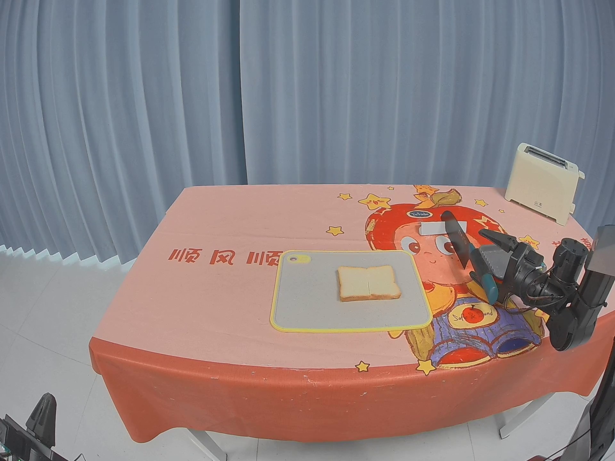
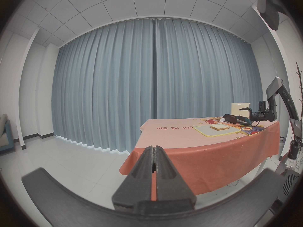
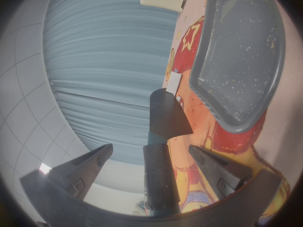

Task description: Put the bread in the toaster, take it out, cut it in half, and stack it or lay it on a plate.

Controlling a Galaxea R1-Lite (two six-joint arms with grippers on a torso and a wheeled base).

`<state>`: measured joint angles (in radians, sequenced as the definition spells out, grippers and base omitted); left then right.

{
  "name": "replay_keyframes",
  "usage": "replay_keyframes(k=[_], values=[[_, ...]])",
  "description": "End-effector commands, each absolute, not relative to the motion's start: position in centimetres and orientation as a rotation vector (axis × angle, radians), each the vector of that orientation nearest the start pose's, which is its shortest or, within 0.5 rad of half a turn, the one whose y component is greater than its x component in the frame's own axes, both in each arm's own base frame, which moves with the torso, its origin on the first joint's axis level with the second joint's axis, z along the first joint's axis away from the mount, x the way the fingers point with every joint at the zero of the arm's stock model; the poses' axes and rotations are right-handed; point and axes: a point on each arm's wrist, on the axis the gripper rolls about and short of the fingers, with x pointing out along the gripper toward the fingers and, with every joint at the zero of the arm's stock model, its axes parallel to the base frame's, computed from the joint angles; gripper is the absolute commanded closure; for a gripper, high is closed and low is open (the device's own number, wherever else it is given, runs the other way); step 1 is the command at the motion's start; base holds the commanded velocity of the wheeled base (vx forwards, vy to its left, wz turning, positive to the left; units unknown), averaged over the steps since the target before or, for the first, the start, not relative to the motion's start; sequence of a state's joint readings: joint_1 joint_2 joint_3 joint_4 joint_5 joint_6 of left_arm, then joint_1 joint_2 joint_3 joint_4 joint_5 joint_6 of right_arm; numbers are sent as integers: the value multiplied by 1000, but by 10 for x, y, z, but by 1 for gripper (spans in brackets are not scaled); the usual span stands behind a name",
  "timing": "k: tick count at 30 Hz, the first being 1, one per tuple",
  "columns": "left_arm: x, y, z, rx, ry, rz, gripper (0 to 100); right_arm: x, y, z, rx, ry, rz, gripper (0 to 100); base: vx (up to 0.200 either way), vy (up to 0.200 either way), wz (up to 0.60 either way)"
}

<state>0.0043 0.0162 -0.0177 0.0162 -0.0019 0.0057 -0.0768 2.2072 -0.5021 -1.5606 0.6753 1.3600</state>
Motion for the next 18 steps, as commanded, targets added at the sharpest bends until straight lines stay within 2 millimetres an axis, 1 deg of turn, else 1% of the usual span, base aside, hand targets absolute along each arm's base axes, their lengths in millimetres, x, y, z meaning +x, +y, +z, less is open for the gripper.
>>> replay_keyframes(k=[1,8,18], values=[[-22,0,76,6,26,3,100,326,-10,42,1369,529,407,0,0,0,0],[-22,0,76,6,25,1,100,324,-11,49,1357,512,418,0,0,0,0],[-22,0,76,6,25,3,100,318,-8,66,1327,474,455,0,0,0,0]])
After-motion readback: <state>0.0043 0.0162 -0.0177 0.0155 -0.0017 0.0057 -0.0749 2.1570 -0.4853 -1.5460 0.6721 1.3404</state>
